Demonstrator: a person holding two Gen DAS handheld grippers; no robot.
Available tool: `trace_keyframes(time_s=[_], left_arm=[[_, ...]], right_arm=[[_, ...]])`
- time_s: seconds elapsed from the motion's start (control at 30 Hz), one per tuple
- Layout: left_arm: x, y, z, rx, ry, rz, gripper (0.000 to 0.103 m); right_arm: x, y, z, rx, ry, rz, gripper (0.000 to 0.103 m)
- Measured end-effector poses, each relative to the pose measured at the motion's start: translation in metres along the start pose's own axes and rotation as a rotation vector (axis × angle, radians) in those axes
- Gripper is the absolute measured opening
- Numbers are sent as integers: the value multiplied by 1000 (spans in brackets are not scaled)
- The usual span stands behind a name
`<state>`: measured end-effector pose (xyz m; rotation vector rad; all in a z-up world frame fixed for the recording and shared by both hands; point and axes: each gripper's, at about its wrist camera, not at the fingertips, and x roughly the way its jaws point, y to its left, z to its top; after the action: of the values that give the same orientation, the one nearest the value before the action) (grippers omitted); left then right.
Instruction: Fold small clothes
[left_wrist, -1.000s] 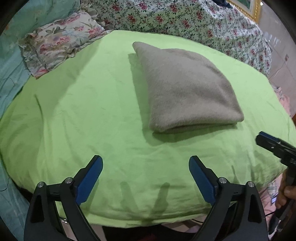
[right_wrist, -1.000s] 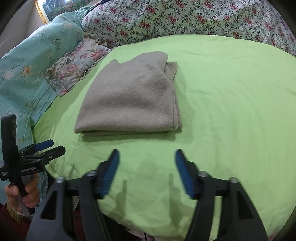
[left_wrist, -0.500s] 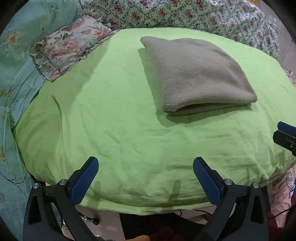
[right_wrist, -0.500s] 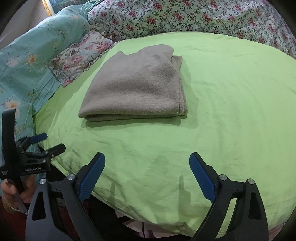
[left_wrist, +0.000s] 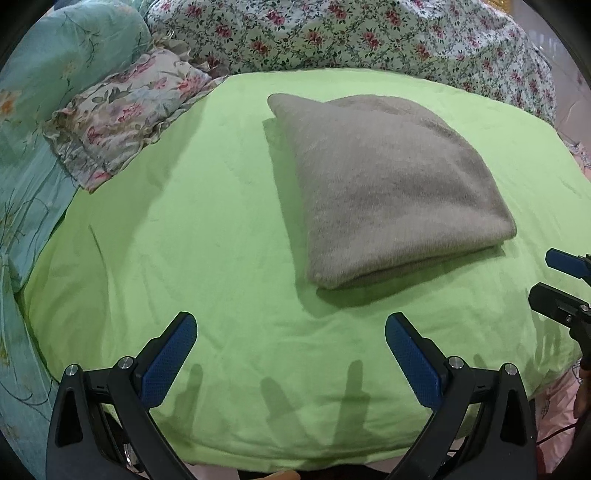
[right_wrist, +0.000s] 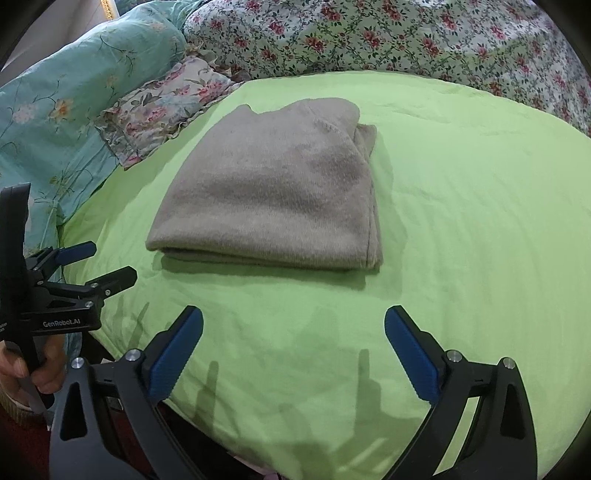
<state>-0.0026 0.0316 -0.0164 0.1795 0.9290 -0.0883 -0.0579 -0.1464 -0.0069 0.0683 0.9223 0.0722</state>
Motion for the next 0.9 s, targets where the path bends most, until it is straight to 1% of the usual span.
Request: trace_keyframes(time_s=[0.27,0.57,0.9], left_arm=[[5,1,20,1,-23,-15,102],[14,7,36,-17,-26,-5,102],[18,6,40,-19,-24,8,102]], right_arm=[[13,7,28,-23,-9,-2,99],[25,7,54,-27,-16,-10,101],[32,3,61,-12,-6,-7,102]])
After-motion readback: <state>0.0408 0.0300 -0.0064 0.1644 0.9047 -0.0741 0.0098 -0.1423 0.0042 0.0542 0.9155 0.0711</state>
